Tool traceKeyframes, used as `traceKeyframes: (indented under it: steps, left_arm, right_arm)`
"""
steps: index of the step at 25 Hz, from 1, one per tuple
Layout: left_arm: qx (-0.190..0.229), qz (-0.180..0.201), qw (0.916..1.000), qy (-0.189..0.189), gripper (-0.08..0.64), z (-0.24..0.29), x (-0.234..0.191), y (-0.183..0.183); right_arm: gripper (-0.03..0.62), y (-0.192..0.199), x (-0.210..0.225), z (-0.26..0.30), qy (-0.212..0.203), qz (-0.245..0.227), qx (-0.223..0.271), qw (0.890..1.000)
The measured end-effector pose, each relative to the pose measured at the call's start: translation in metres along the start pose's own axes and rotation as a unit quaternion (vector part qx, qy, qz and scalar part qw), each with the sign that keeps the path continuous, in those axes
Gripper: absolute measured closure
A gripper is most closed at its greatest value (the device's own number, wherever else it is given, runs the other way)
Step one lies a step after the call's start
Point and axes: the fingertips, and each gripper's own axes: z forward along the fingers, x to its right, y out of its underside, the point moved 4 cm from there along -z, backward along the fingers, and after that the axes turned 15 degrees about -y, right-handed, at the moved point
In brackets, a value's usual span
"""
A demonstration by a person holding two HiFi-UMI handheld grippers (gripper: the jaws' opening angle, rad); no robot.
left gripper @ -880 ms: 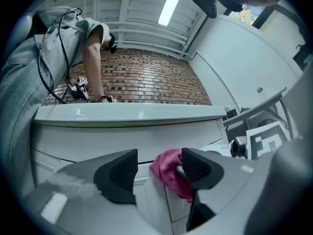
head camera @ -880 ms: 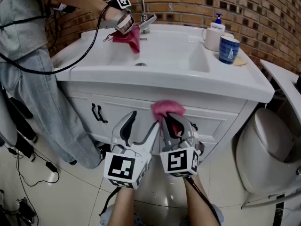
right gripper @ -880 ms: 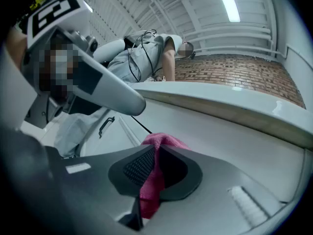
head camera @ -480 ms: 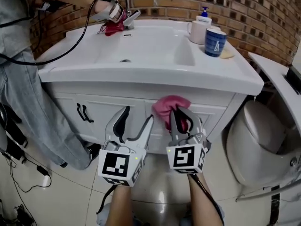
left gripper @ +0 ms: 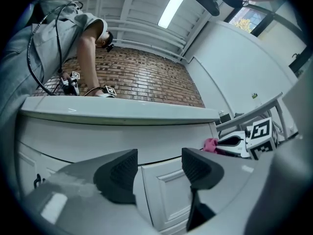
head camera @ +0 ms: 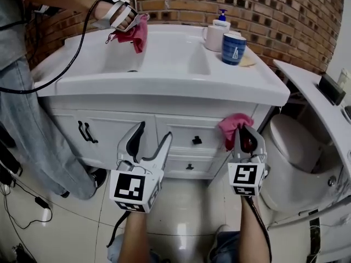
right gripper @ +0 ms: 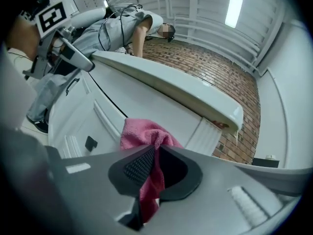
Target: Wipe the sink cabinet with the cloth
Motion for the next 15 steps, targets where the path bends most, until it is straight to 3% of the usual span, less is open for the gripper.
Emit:
traceKeyframes:
  steps: [3,5,8,11,15]
  left_arm:
    - [0.002,0.004,1.0,-0.007,0.276,-0.005,-0.01,-0.002]
    - [0.001,0.008,0.9999,-0.012,0.276,-0.008,-0.018,-0.003]
    - [-0.001,0.004,0.9997,-0.022,0.276,-0.012,-0.031,-0.005]
    - [0.001,-0.005,0.9993,-0.037,0.276,-0.014,-0.044,-0.007]
    - [0.002,-0.017,0.9987,-0.049,0.276,-0.015,-0.049,-0.009]
  right_arm:
    - [0.557,0.006,0.007,-0.004,0.032,0.034,-0.01,0.999]
    - [0.557,-0.005,-0.002,-0.001,0.027,0.047,0.008,0.999]
    - [0.557,-0.047,-0.047,0.011,-0.056,-0.005,0.061,0.997]
    - [0.557,-0.085,-0.103,0.028,-0.135,-0.059,0.089,0.985]
    - [0.558,-0.102,-0.155,0.052,-0.189,-0.082,0.111,0.972]
